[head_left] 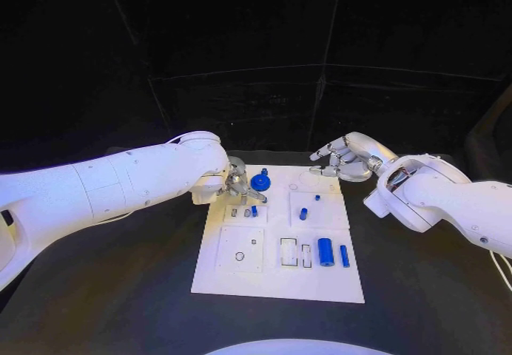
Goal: Assemble the parts on the task board
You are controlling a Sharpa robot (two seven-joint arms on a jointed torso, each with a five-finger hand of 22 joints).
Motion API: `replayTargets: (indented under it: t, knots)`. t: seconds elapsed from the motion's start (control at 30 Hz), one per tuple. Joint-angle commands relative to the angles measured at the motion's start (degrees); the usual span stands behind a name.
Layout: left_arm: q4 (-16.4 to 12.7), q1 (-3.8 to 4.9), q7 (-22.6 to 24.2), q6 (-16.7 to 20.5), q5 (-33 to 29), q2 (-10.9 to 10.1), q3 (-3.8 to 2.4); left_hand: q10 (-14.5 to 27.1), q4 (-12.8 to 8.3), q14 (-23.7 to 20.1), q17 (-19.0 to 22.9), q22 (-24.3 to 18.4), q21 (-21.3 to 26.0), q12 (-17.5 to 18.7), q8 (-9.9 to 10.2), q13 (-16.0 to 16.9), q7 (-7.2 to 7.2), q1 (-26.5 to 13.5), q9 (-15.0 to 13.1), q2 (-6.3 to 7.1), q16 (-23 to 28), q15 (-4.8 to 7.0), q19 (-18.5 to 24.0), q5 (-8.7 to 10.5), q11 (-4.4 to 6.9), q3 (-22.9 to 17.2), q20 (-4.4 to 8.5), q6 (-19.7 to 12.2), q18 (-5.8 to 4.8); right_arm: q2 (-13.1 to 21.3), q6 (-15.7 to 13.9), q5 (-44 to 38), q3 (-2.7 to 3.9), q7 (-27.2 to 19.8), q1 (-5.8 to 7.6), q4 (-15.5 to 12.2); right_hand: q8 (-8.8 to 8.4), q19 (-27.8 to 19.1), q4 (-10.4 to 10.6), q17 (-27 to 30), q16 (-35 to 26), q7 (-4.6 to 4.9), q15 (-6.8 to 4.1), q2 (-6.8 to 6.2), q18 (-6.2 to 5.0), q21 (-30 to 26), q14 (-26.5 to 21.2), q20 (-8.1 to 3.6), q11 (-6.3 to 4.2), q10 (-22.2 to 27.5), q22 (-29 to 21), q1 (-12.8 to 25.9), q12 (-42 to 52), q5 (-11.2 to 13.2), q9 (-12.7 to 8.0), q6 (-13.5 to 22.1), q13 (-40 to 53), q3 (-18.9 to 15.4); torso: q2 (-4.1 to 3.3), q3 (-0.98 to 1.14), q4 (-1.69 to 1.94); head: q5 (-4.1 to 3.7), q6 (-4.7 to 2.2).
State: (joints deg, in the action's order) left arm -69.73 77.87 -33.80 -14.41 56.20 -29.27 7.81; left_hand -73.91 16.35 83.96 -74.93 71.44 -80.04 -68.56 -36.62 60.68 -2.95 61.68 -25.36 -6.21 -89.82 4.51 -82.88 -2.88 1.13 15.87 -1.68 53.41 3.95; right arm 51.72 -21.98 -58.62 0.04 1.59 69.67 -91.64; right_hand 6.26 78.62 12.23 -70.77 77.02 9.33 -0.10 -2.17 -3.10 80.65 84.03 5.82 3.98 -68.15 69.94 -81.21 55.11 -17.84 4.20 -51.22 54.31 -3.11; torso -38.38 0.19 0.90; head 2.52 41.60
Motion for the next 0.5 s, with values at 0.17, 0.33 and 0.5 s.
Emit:
replayTargets:
  t: [0.17, 0.33, 0.5]
  knots:
    - [0.7, 0.04, -0.9, -2.9, 0.4, 1.0, 0.19, 0.4, -0.4, 6.0, -15.1, 0.1, -0.1, 0.2, -0.3, 0.0, -0.06, 0.3, -0.2, -0.6, -0.2, 0.07, 0.0, 0.16, -0.11, 0.2, 0.12, -0.7, -0.36, -0.3, 0.5, 0.2, 0.05, 0.0, 0.12, 0.2, 0.18, -0.5, 0.0, 0.2, -0.2, -0.27, -0.47, 0.04, -1.2, -0.4, 1.8, -0.11, -0.11, 0.2, -0.2, -0.8, -0.6, -0.4, 0.0, 0.3, -0.2, -0.5, -0.02, -0.02, 0.11, -0.07, 0.25]
    - [1.1, 0.0, -1.0, -3.6, 0.4, 1.5, 0.35, 0.6, -0.7, 6.0, -15.1, -0.1, 0.0, 0.3, -0.5, -0.1, -0.13, 1.1, -0.6, -0.8, -0.2, 0.0, 0.1, 0.15, -0.19, 0.1, 0.04, -1.0, -0.32, -0.4, 0.6, 0.2, 0.05, 0.0, 0.12, 0.3, 0.19, -0.7, 0.0, 0.2, -0.3, -0.26, -0.47, 0.08, -1.25, -0.5, 1.8, -0.11, -0.1, 0.5, -0.5, -0.8, -1.0, -0.8, 0.0, 0.4, -0.7, -0.6, 0.01, -0.02, 0.1, -0.1, 0.46]
    - [1.3, -0.04, -0.9, -4.0, 0.3, 1.9, 0.75, 0.7, -0.8, 6.0, -15.1, 0.0, 0.0, 0.3, -0.6, -0.1, -0.16, 1.3, -0.8, -0.86, -0.2, -0.03, 0.1, 0.15, -0.22, 0.1, 0.01, -1.2, -0.33, -0.6, 0.8, 0.2, 0.05, 0.1, 0.12, 0.4, 0.21, -0.7, 0.0, 0.2, -0.3, -0.25, -0.47, 0.13, -1.26, -0.6, 1.8, -0.11, -0.1, 0.6, -0.5, -1.0, -1.2, -1.1, 0.0, 0.4, -0.8, -0.6, -0.05, -0.06, 0.18, -0.16, 0.59]
